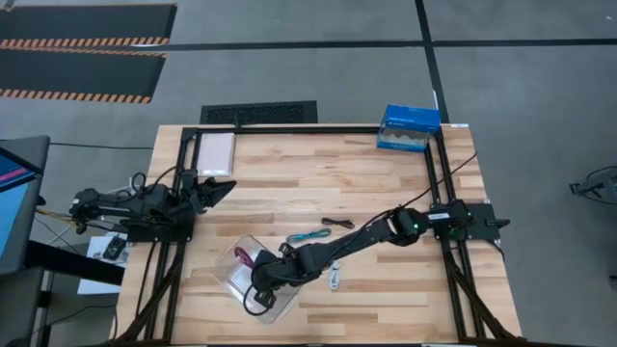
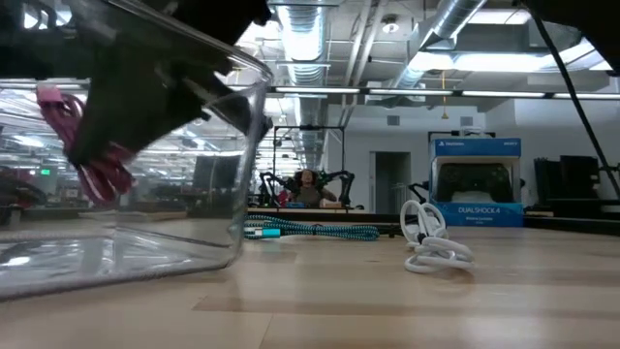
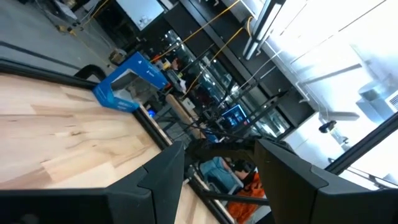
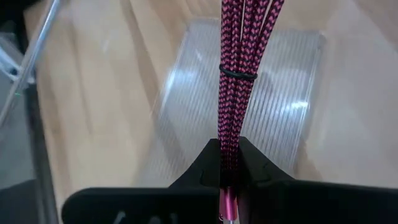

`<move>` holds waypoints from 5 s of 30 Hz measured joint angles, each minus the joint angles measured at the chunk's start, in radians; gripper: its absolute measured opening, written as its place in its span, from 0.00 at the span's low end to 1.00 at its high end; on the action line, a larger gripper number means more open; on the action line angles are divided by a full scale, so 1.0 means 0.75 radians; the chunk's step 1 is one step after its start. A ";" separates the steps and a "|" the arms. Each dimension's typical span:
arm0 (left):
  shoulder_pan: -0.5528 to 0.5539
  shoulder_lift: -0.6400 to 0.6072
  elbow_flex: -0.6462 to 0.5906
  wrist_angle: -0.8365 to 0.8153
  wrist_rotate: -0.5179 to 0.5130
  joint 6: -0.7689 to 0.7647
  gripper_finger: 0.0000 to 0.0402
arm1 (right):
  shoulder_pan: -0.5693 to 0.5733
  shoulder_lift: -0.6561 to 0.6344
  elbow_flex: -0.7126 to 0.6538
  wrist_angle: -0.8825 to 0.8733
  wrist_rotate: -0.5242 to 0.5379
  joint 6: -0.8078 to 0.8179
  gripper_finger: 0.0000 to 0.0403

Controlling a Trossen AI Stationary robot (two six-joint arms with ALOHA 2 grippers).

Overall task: Pick and place USB-C Cables
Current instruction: Put the pink charger cable into the transparent bin, then put the black charger cable into the transparent bin

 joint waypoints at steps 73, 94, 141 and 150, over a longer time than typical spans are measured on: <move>0.000 0.001 0.000 -0.002 0.002 -0.002 0.46 | -0.010 -0.106 0.030 0.070 -0.060 -0.115 0.33; 0.000 0.001 -0.001 -0.025 0.008 -0.002 0.46 | -0.022 -0.818 0.030 -0.602 0.371 -0.498 0.33; -0.001 0.002 -0.001 -0.075 0.048 -0.059 0.46 | -0.157 -1.578 -1.856 -0.124 0.311 -0.196 0.47; 0.000 0.002 -0.001 -0.127 0.047 -0.059 0.46 | -0.292 -1.554 -2.035 0.253 0.091 -0.475 0.62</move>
